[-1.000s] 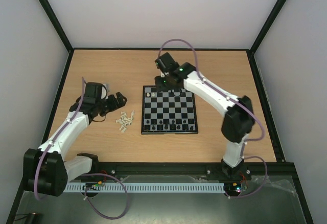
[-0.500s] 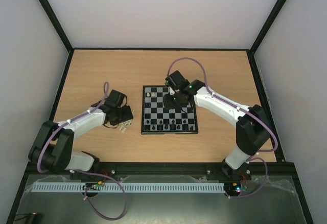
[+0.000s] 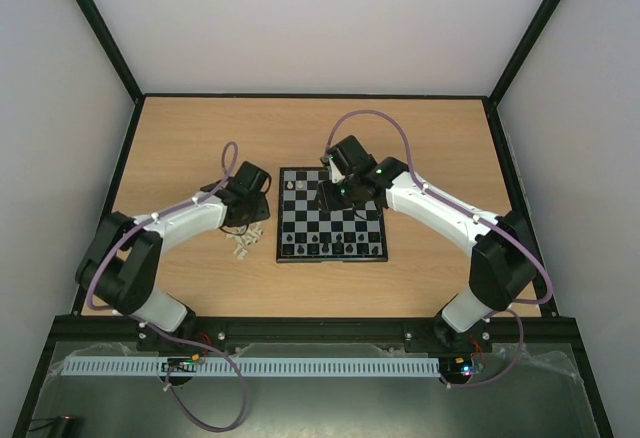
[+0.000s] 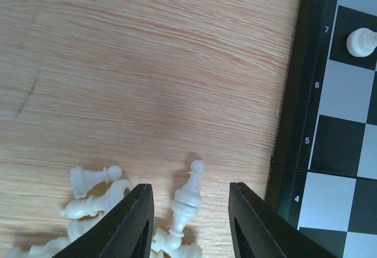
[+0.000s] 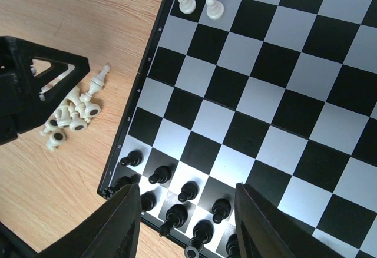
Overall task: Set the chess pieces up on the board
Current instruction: Pick up the chess piece at the center of the board.
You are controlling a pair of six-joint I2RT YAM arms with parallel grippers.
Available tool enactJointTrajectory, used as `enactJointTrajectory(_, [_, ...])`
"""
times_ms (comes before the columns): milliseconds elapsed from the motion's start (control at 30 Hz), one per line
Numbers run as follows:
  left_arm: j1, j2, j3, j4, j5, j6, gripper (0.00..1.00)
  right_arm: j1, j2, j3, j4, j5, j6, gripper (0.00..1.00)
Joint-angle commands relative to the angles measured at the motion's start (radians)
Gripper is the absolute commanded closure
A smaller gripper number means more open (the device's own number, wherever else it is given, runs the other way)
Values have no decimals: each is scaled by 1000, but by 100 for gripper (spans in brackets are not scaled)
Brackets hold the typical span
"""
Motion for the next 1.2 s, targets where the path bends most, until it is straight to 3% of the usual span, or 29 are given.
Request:
enactJointTrajectory(0, [-15, 56, 40, -23, -19, 33, 63, 7, -23, -12, -10, -7, -2, 55])
enactJointTrajectory(433, [-39, 114, 8, 4, 0, 37, 63, 7, -7, -8, -12, 0, -2, 55])
enactJointTrajectory(933, [-38, 147, 15, 9, -19, 38, 86, 8, 5, -4, -16, 1, -7, 55])
enactJointTrajectory(1167, [-37, 55, 34, -25, -37, 29, 87, 8, 4, -4, -20, 6, -7, 55])
